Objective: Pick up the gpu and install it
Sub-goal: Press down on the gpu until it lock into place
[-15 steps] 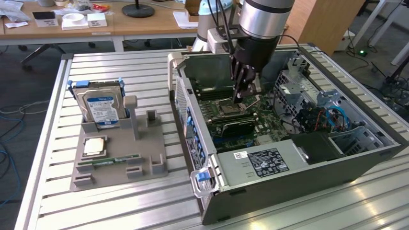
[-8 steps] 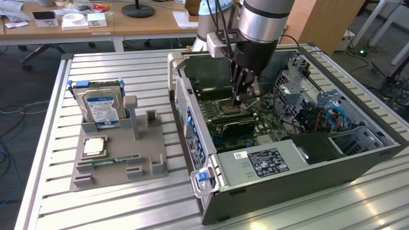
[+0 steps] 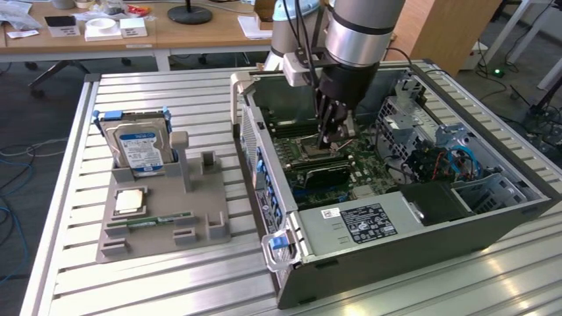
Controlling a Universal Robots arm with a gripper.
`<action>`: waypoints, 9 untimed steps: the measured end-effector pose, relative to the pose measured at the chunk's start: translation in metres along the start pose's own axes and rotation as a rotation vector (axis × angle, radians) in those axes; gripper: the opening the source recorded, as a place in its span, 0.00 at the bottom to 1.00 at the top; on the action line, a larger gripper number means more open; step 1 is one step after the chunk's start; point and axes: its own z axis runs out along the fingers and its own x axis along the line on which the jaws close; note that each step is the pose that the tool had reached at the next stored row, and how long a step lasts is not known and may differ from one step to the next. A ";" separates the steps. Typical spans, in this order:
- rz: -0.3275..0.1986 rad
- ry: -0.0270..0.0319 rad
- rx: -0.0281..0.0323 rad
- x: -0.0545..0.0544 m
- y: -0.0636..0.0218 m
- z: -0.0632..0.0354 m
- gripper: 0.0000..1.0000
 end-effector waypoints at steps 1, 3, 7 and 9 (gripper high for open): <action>0.000 0.0003 -0.0002 0.000 0.0000 0.0001 0.11; 0.000 0.0003 -0.0001 0.000 0.0000 0.0001 0.11; 0.000 -0.0001 0.0001 0.000 0.0000 0.0004 0.11; 0.000 -0.0001 0.0001 -0.001 0.0000 0.0005 0.11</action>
